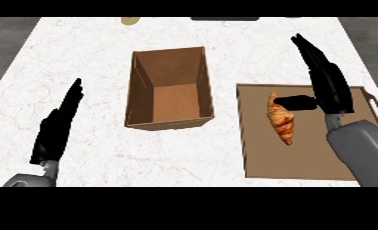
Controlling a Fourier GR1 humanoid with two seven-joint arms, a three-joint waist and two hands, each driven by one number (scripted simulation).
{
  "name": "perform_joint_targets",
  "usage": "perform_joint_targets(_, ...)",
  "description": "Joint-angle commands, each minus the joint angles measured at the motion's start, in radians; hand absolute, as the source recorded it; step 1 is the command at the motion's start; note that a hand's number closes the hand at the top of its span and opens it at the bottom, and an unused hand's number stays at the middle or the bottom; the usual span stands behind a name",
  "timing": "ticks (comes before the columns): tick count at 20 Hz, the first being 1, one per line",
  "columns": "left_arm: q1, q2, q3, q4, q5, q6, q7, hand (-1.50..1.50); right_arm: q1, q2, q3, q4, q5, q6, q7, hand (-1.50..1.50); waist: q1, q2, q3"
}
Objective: Pick the croissant from the tray and place it in the cardboard box
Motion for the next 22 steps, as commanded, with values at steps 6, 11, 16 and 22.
perform_joint_targets(6,0.034,-0.009,-0.003,-0.036,-0.009,0.012,0.011,0.0,-0.064,-0.207,0.198,-0.104,0.129,0.507,0.385,-1.5,-0.01,-0.007,-0.003)
perform_joint_targets(11,0.019,-0.027,-0.003,-0.026,-0.026,0.023,0.012,0.0,-0.122,-0.141,0.241,-0.198,0.081,0.755,0.626,-1.5,-0.007,0.002,0.001)
perform_joint_targets(16,0.021,-0.013,0.031,-0.006,-0.021,-0.016,-0.012,0.0,-0.118,-0.017,0.269,-0.279,0.107,0.859,0.863,-1.5,-0.005,0.005,0.002)
perform_joint_targets(22,0.003,-0.081,0.033,-0.012,-0.068,-0.012,0.02,0.0,-0.021,0.022,0.194,-0.313,0.219,0.864,0.863,-1.5,-0.008,0.006,0.003)
